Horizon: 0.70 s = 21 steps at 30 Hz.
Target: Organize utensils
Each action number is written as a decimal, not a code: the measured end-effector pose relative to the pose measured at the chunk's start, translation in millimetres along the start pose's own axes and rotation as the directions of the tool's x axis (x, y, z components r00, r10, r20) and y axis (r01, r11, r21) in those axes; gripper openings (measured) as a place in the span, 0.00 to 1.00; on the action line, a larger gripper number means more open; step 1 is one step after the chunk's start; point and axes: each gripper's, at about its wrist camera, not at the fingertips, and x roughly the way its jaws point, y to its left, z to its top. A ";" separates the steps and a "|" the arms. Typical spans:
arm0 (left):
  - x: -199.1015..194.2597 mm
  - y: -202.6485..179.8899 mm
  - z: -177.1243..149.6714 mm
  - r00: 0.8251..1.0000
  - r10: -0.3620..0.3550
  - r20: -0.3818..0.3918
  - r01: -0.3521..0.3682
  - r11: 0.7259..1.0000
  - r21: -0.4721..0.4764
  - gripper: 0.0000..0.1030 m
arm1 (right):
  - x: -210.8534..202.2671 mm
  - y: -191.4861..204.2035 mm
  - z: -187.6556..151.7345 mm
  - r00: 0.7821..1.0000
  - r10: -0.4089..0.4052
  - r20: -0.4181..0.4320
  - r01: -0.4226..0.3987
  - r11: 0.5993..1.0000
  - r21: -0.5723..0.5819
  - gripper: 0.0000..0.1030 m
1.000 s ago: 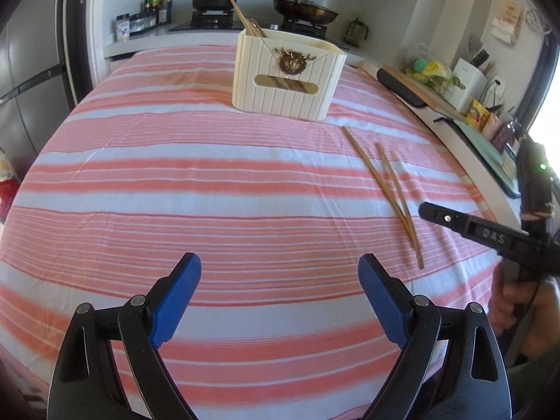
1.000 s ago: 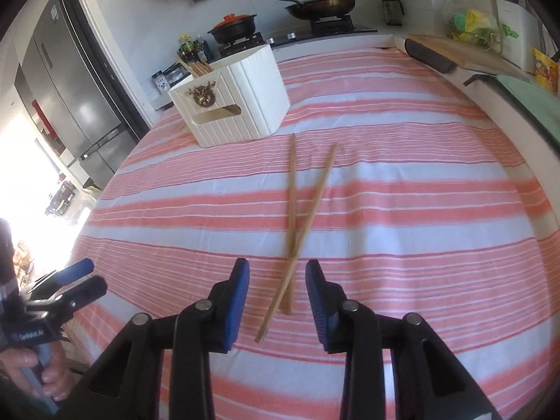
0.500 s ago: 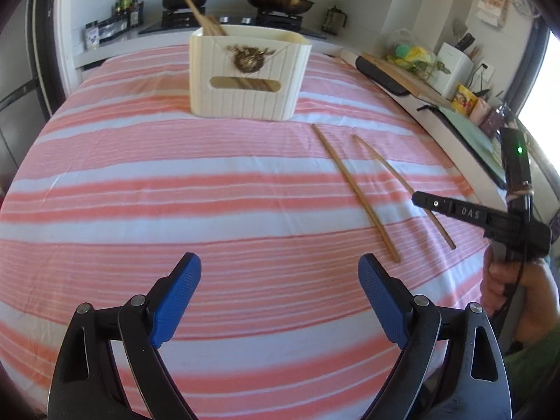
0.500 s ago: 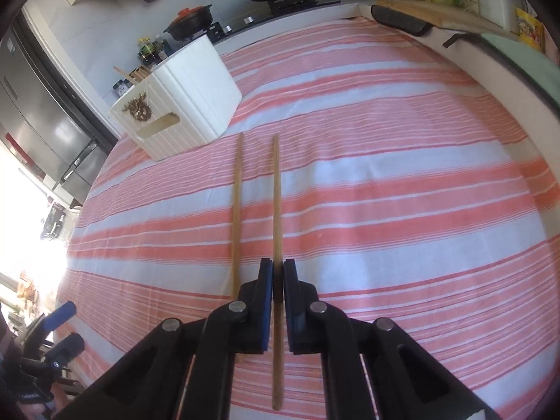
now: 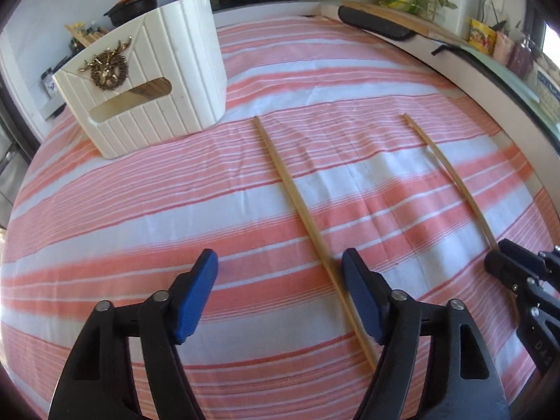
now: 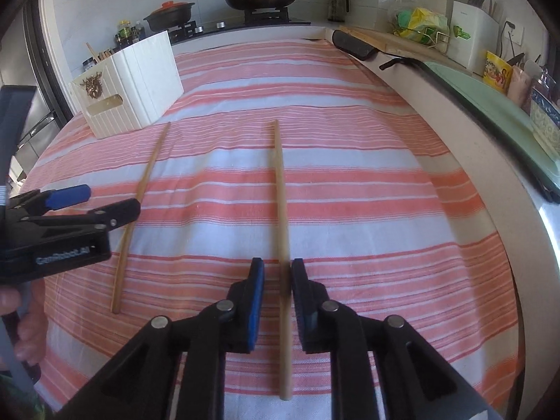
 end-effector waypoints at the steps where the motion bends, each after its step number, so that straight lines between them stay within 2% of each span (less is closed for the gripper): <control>1: -1.7 -1.0 -1.7 1.000 -0.014 0.006 0.014 1.000 0.006 0.49 | 1.5 -0.9 1.4 1.000 0.005 0.001 -0.005 1.000 -0.002 0.16; 2: -3.8 -1.8 -3.3 1.000 -0.020 0.011 0.020 1.000 0.015 0.30 | 2.6 -1.1 2.9 1.000 0.006 -0.001 -0.006 1.000 -0.005 0.16; 4: -7.2 -3.1 -7.4 1.000 0.000 0.015 0.000 0.999 0.032 0.07 | 4.8 -1.1 4.9 1.000 0.009 -0.003 -0.009 1.000 0.001 0.08; 10: -20.3 32.6 -27.8 0.999 0.028 0.020 -0.027 0.999 -0.040 0.05 | 3.3 6.4 2.0 1.000 0.025 0.007 -0.025 1.000 0.012 0.07; 16: -50.2 108.7 -71.1 0.993 0.118 0.011 -0.115 0.985 -0.130 0.05 | -6.4 4.2 -11.1 0.998 -0.054 0.019 0.054 0.998 -0.015 0.07; 19: -67.3 139.0 -90.6 0.991 0.134 0.015 -0.130 0.976 -0.176 0.06 | -15.1 8.5 -14.5 0.995 -0.086 0.047 0.087 0.996 -0.035 0.08; 20: -73.7 146.9 -96.6 0.991 0.134 0.025 -0.127 0.973 -0.191 0.13 | -18.9 11.0 -15.1 0.993 -0.098 0.061 0.100 0.994 -0.038 0.18; 21: -78.6 153.0 -101.1 0.991 0.127 0.033 -0.118 0.971 -0.206 0.21 | -22.4 13.3 -15.5 0.991 -0.114 0.073 0.117 0.992 -0.040 0.45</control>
